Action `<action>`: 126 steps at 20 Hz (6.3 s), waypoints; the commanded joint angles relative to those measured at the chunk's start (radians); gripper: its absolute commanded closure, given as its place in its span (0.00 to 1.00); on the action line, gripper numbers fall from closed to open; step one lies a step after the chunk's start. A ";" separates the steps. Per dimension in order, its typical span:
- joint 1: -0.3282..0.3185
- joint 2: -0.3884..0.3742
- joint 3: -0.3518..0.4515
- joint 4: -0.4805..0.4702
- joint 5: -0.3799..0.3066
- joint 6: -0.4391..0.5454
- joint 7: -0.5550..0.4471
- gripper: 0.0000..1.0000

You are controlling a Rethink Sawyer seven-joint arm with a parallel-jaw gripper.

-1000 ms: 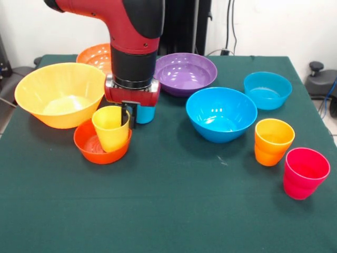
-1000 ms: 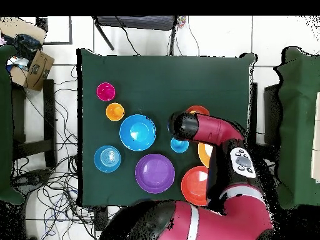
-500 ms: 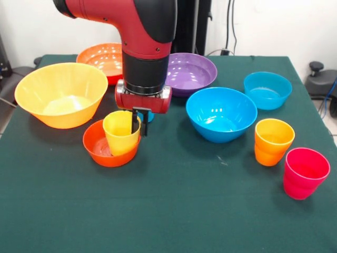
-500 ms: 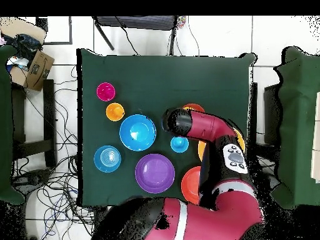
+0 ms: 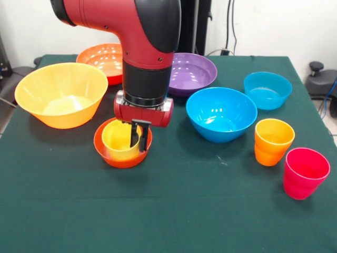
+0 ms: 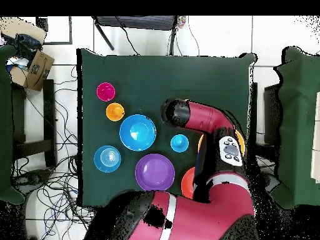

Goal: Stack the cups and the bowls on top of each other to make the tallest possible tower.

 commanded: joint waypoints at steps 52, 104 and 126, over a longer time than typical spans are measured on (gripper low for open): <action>0.036 -0.022 0.087 0.080 0.102 0.017 0.175 1.00; 0.077 -0.062 0.035 -0.092 0.102 0.236 0.173 1.00; -0.008 -0.011 0.092 0.033 0.064 0.066 0.155 1.00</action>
